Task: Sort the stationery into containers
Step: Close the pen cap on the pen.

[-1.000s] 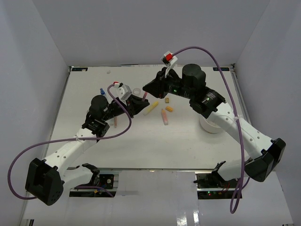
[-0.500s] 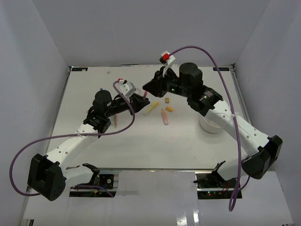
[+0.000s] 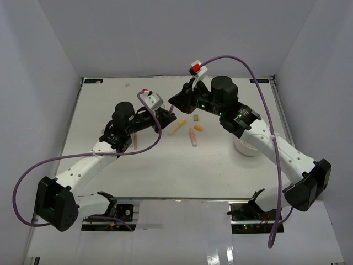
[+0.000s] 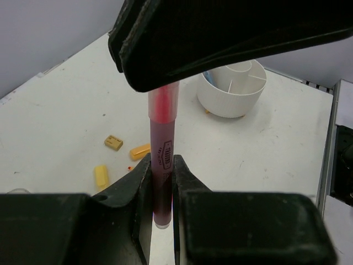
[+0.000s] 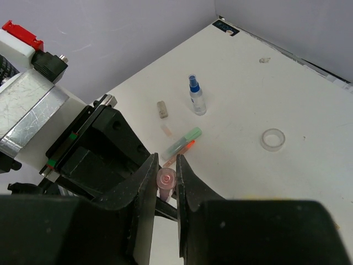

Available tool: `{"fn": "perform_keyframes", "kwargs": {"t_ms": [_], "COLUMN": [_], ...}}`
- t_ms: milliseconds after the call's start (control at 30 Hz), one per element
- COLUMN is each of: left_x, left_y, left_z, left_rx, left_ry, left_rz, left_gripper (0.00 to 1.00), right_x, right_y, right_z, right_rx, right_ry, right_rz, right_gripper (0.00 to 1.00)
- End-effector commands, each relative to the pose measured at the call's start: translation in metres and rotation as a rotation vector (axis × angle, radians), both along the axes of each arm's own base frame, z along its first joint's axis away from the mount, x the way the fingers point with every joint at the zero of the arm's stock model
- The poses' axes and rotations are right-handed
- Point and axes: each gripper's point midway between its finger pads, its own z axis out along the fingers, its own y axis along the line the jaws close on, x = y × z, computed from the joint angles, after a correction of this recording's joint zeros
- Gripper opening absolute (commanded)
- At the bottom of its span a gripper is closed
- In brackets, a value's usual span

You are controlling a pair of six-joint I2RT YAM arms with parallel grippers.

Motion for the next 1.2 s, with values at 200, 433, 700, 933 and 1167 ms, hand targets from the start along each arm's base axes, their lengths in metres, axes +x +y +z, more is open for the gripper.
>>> {"fn": "perform_keyframes", "kwargs": {"t_ms": [200,433,700,933,1167], "left_x": [-0.028,-0.034,-0.035,-0.047,-0.05], "left_y": [0.037,0.038,0.019,0.015,0.013], "left_z": [0.238,0.24,0.163,0.105,0.075], "left_rx": [-0.414,-0.401,-0.27,-0.166,-0.122], "left_ry": [-0.609,-0.613,-0.452,-0.337,-0.295], "left_rz": [0.114,0.102,-0.004,-0.071,-0.093], "left_gripper": [0.0,0.0,0.0,0.09,0.17], "right_x": [-0.098,-0.099,-0.07,-0.059,-0.058], "right_y": [-0.035,-0.035,-0.018,-0.004,-0.001], "right_z": [-0.205,-0.209,-0.151,-0.099,-0.083], "right_rx": [-0.525,-0.53,-0.407,-0.258,-0.156], "right_ry": [0.594,0.594,0.423,0.296,0.259], "right_rz": [0.187,0.195,0.142,0.139,0.119], "right_gripper": [0.08,0.08,0.08,0.08,0.08]}}
